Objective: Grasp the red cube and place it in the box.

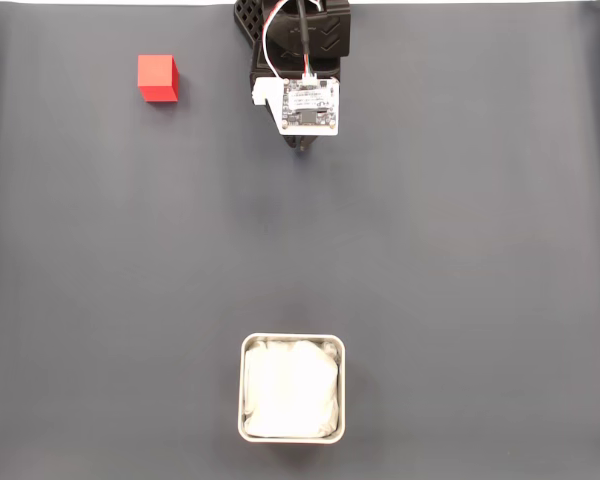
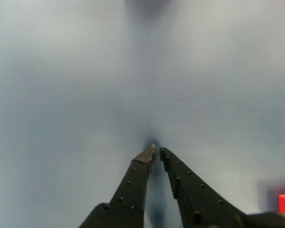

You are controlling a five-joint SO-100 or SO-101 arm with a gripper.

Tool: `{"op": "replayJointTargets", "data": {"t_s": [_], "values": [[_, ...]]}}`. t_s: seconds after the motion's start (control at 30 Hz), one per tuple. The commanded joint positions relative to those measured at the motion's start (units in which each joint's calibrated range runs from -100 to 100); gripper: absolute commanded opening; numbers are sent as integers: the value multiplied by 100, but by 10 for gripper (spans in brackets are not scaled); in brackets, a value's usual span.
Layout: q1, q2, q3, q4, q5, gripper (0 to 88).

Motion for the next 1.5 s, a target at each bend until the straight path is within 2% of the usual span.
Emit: {"op": "replayJointTargets", "data": {"t_s": [0.0,1.2,1.47], "values": [[7,0,54,215,220,0],[7,17,54,207,225,0],[35,295,-393,-973,171,0]]}}
